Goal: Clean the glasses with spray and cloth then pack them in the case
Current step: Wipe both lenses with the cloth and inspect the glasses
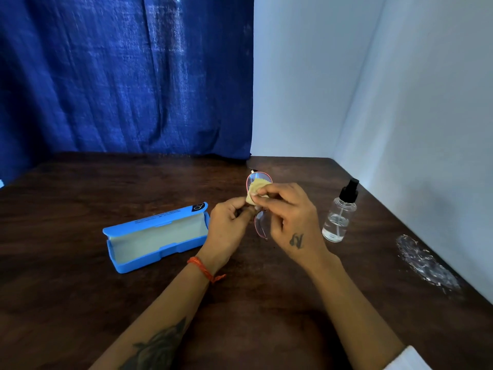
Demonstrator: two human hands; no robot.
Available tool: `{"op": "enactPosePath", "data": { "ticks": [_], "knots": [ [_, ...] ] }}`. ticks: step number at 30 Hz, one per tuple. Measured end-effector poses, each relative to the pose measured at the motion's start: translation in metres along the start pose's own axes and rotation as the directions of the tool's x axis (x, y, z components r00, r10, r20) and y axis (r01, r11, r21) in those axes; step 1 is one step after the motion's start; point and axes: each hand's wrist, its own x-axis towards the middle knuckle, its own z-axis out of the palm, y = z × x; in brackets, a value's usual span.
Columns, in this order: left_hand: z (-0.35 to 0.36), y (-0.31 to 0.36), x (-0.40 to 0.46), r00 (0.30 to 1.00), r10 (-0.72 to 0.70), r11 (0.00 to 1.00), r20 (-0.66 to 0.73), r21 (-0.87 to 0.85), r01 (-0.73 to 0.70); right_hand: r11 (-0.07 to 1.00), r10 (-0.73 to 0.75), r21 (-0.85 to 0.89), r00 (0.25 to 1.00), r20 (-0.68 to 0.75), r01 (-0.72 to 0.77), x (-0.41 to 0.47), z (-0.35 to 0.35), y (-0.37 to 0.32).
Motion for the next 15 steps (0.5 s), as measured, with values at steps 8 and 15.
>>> {"op": "enactPosePath", "data": {
  "ticks": [8,15],
  "knots": [
    [0.002,-0.002,-0.001,0.997,-0.022,0.999,0.069,0.031,0.020,0.984,0.137,-0.095,0.977,-0.164,-0.154,0.001,0.000,0.009],
    [0.000,-0.002,-0.001,0.999,-0.013,0.998,0.042,0.055,0.010,1.000,-0.029,0.000,1.000,0.008,0.029,0.001,0.008,-0.003]
  ]
}}
